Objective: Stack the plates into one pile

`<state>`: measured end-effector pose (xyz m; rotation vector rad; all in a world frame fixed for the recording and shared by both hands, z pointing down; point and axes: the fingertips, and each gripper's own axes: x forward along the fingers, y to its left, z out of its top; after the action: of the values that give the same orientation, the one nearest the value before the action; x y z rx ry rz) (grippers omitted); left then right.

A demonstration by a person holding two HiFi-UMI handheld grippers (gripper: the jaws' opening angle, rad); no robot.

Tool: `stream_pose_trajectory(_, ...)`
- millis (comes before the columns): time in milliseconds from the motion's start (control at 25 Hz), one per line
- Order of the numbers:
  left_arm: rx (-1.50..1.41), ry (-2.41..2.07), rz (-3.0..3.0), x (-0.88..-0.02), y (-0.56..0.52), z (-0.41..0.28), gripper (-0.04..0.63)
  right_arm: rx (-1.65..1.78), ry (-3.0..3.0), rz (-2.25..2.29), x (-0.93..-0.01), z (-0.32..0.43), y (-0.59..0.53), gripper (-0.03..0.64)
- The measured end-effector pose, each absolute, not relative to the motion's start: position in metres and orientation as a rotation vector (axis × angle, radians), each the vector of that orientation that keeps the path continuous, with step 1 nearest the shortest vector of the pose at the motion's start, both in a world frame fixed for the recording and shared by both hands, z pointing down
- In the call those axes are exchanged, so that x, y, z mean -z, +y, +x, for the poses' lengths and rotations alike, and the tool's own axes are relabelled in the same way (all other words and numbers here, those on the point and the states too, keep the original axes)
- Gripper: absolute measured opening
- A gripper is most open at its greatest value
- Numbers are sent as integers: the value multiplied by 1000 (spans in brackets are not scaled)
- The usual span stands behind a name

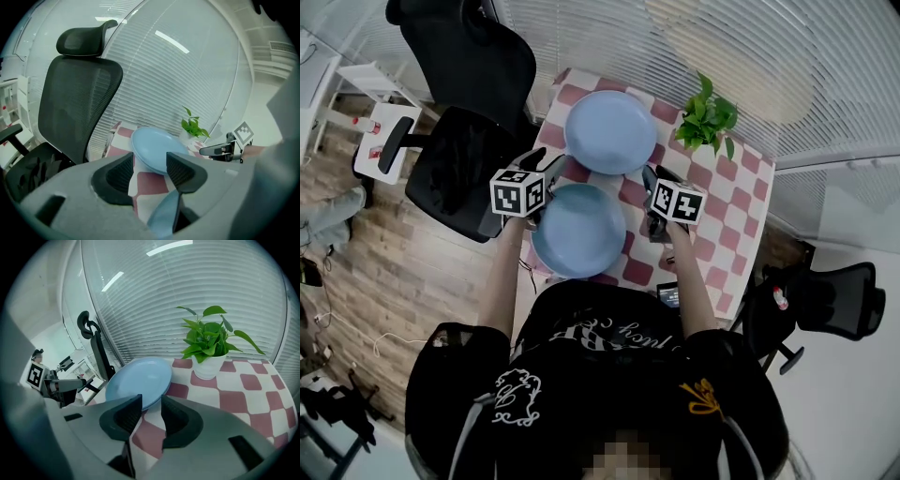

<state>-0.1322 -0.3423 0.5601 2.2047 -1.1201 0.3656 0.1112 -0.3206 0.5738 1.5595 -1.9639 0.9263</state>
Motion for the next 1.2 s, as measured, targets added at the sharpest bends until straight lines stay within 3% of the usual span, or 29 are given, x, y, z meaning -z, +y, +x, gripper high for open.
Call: stream_pose_trajectory(1200,-497,-1312,2055,-582,-118,-159,229,-1009,-2107,1208,-601,55,-163,110)
